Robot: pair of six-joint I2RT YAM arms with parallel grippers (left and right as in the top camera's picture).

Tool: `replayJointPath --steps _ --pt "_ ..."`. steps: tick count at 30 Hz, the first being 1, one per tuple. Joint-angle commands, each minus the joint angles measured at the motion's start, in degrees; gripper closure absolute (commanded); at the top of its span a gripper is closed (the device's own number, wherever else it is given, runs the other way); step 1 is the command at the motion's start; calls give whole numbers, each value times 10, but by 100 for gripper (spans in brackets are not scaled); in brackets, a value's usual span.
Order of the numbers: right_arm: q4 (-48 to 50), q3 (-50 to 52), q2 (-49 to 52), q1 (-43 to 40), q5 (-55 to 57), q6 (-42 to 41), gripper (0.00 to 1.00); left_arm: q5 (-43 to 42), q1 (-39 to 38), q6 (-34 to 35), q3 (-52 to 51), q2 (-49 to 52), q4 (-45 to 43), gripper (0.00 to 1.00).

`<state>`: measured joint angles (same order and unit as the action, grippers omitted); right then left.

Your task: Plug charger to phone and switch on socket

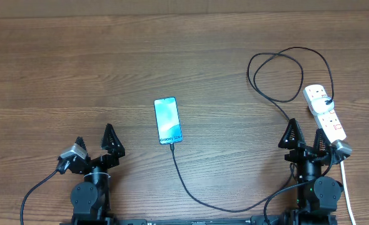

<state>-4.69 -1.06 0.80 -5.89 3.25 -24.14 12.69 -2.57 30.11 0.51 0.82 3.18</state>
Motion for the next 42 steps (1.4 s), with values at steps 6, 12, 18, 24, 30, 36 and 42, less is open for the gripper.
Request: replayJointPath --steps 6,12,18,24,30,36,42 --pt "3 6 -1 3 5 1 0 10 3 7 -2 -3 -1 0" --pt "3 6 -1 3 5 1 0 8 24 7 -2 -3 -1 0" --pt "3 6 -1 3 5 1 0 9 40 8 -2 -3 -1 0" --pt "3 6 -1 3 5 1 0 8 40 8 -2 -3 -1 0" --pt "3 6 -1 3 5 1 0 8 40 8 -2 -3 -1 0" --pt "3 6 -1 3 5 1 0 45 41 3 -2 -3 -4 0" --pt "3 6 -1 3 5 1 0 42 40 -23 -2 -3 -4 0"
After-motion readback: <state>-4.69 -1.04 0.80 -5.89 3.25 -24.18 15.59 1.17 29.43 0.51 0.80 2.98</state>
